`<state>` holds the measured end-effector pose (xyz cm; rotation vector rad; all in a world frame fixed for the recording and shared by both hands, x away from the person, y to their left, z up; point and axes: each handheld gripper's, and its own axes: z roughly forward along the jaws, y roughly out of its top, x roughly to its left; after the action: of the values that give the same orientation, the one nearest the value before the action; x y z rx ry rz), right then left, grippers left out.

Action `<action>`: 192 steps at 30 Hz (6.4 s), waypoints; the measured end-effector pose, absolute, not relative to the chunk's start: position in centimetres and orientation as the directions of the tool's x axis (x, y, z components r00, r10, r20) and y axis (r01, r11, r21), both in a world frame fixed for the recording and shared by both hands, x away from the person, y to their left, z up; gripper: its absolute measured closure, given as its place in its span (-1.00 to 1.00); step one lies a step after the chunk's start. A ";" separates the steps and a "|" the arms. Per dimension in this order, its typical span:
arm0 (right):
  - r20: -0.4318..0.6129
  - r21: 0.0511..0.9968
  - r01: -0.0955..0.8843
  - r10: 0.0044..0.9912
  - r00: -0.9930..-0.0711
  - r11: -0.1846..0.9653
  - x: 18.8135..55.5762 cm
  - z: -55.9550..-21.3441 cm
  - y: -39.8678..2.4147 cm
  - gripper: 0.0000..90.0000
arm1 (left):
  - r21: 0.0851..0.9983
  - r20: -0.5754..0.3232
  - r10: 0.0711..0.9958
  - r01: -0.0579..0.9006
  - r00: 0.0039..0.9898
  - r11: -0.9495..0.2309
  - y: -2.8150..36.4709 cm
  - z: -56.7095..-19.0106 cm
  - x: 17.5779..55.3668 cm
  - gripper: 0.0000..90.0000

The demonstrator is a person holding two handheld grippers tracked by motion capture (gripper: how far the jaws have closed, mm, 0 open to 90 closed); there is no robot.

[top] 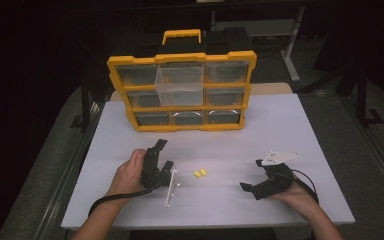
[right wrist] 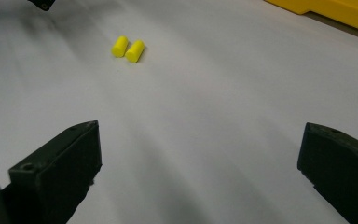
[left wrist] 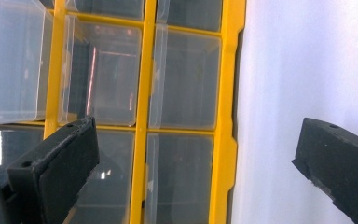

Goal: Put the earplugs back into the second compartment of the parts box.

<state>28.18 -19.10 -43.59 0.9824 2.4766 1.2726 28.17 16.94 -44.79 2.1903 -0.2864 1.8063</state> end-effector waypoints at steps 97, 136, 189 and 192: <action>0.090 0.767 0.476 0.662 -0.744 0.431 27.9 -43.7 -18.8 -1.00 | 0.856 0.241 0.661 0.165 0.711 -0.490 19.8 -42.4 31.2 -1.00; 0.137 0.753 0.510 0.660 -0.739 0.415 29.0 -42.6 -17.7 -1.00 | 0.896 0.033 0.686 0.282 0.727 -0.342 25.4 -42.7 27.3 -1.00; 0.167 0.728 0.514 0.610 -0.775 0.453 36.4 -39.4 -9.7 -0.72 | 0.913 0.031 0.671 0.253 0.740 -0.321 25.4 -42.9 27.9 -1.00; 0.169 0.722 0.517 0.607 -0.776 0.460 36.5 -39.5 -9.4 -0.67 | 0.913 0.031 0.668 0.251 0.744 -0.322 25.3 -42.9 27.9 -1.00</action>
<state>36.51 -9.43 -39.52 1.0001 2.5866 1.2181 27.91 25.31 -42.87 1.8984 0.7049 0.4996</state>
